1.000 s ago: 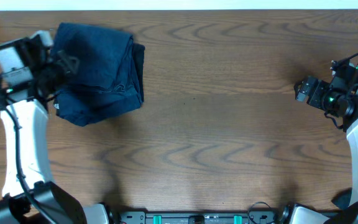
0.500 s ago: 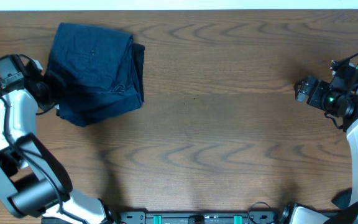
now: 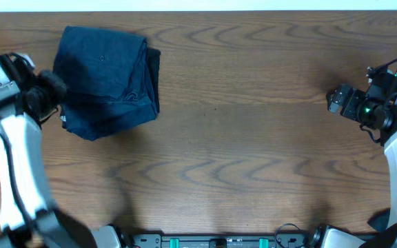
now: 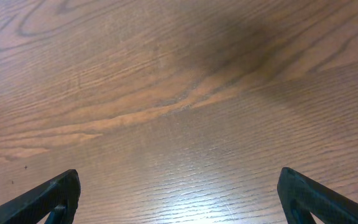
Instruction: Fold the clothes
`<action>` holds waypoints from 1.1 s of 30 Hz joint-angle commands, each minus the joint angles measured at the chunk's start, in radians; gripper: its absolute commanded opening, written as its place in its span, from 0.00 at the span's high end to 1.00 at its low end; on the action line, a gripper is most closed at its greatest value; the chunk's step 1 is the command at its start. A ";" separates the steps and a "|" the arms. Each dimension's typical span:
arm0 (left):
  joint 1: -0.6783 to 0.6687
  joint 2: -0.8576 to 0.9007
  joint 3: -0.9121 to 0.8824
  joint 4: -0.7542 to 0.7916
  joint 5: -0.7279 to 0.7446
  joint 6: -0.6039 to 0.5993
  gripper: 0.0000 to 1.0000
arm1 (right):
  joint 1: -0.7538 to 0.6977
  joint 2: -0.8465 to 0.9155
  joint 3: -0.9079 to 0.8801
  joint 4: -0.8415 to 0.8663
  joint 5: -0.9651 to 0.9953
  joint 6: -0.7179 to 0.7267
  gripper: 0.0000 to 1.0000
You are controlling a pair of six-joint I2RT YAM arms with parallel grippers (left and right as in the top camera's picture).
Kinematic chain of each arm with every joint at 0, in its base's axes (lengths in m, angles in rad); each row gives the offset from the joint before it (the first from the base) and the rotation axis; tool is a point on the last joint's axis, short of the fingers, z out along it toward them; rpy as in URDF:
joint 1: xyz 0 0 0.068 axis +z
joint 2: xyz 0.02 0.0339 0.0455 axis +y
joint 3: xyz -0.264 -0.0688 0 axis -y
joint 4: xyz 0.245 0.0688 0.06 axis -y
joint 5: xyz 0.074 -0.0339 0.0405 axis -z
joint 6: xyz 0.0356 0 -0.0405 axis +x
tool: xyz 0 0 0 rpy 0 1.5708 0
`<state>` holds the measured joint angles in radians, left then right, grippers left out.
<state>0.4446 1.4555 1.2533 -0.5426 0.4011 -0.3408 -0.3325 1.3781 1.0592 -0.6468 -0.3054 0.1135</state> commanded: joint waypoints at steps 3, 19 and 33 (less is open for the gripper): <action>-0.106 -0.152 0.005 -0.010 0.024 -0.013 0.94 | -0.005 -0.006 0.002 -0.001 0.003 -0.007 0.01; -0.178 -0.150 0.005 -0.063 0.024 -0.012 0.02 | -0.005 -0.006 0.002 -0.001 0.003 -0.007 0.01; -0.178 -0.150 0.005 -0.063 0.024 -0.012 0.02 | -0.005 -0.006 0.002 -0.001 0.003 -0.007 0.01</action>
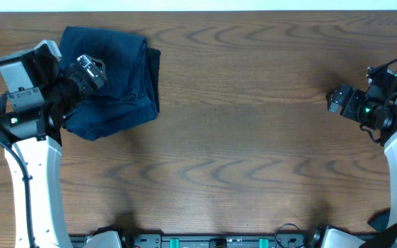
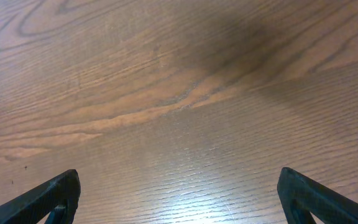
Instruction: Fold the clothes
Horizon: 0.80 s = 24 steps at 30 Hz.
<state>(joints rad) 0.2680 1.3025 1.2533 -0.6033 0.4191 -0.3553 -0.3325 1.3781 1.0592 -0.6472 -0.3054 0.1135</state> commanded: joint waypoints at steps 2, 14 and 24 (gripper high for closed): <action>-0.001 0.003 0.005 -0.002 0.006 0.002 0.02 | -0.005 -0.006 0.002 0.000 0.003 -0.007 0.01; -0.001 0.003 0.005 -0.002 0.006 0.002 0.02 | 0.127 -0.296 -0.034 -0.001 0.024 -0.011 0.01; -0.001 0.003 0.005 -0.002 0.006 0.002 0.02 | 0.477 -0.767 -0.044 0.001 0.122 -0.030 0.01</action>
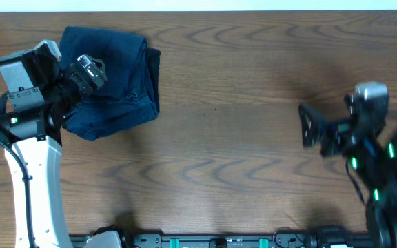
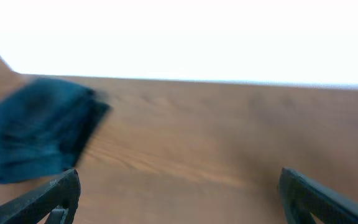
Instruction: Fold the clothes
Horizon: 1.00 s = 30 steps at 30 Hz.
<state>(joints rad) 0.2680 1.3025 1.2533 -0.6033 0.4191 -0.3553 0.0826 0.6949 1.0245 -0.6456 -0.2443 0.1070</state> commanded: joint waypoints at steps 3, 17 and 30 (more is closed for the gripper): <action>-0.001 0.003 0.005 -0.002 0.006 0.002 0.02 | 0.118 -0.219 -0.050 0.000 0.118 -0.024 0.01; -0.001 0.003 0.005 -0.002 0.006 0.002 0.02 | 0.119 -0.605 -0.542 0.304 0.125 -0.023 0.01; -0.001 0.003 0.005 -0.002 0.006 0.002 0.02 | 0.118 -0.677 -0.911 0.723 0.148 -0.023 0.01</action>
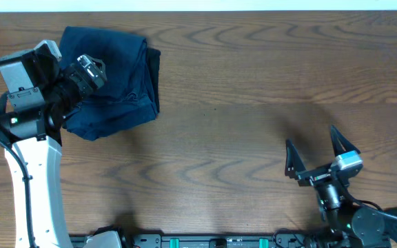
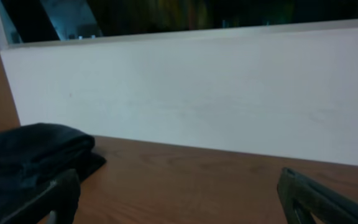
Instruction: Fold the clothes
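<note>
A dark blue garment (image 1: pixel 109 79), folded into a rough square bundle, lies at the far left of the wooden table (image 1: pixel 240 89). My left gripper (image 1: pixel 92 70) sits over the bundle's left part; its jaws are too small in the overhead view to read. At the front right, my right gripper (image 1: pixel 309 136) is raised off the table and open, with nothing between its fingers. In the right wrist view the gripper (image 2: pixel 179 186) looks level across the table, and the garment (image 2: pixel 23 155) shows at the far left.
A white wall (image 2: pixel 197 93) runs along the table's far edge. The left arm's white link (image 1: pixel 36 186) reaches from the front left corner. Cable bases line the front edge.
My right arm has drawn back from mid right to the front edge, and its open fingers now point up and across the table. The left arm and garment have not moved.
At first the left gripper was just left of the folded bundle and the right gripper hung open over bare table at the right. Then the left gripper stood over the bundle. Later the right arm was swinging inward, and now it rests low at the front right.
</note>
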`<action>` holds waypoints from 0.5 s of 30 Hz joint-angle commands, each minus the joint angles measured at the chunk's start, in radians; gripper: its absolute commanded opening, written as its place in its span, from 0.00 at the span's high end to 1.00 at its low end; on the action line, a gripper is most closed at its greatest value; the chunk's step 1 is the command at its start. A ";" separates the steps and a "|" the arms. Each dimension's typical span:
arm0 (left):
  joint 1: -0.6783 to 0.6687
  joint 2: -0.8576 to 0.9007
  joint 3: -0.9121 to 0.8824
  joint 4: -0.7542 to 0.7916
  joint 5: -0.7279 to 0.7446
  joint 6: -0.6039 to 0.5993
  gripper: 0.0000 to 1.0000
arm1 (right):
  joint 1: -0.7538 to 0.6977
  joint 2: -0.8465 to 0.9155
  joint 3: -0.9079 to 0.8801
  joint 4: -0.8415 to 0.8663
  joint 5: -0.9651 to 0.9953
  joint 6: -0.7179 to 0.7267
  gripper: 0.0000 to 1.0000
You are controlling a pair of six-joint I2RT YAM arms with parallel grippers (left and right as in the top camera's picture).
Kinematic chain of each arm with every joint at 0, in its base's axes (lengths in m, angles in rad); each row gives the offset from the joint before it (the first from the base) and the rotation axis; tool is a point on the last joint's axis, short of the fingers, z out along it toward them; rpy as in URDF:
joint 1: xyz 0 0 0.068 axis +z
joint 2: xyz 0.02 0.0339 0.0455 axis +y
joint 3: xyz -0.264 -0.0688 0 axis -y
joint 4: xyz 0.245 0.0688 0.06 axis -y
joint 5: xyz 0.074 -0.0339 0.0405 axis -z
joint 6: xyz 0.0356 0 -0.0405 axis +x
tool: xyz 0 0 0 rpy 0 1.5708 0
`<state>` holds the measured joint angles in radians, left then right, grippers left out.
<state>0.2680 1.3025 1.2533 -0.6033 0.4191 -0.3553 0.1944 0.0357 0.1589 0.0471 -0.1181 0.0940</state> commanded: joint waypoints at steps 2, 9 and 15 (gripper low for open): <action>-0.001 0.003 0.005 -0.002 0.006 0.002 0.02 | 0.007 -0.025 -0.079 0.054 0.033 -0.010 0.01; -0.001 0.003 0.005 -0.002 0.006 0.002 0.02 | 0.004 -0.031 -0.134 0.070 0.070 -0.010 0.01; -0.001 0.003 0.005 -0.002 0.006 0.002 0.02 | -0.009 -0.031 -0.154 0.027 0.076 -0.011 0.01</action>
<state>0.2680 1.3025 1.2533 -0.6033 0.4191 -0.3553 0.1928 0.0162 0.0158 0.0879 -0.0658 0.0940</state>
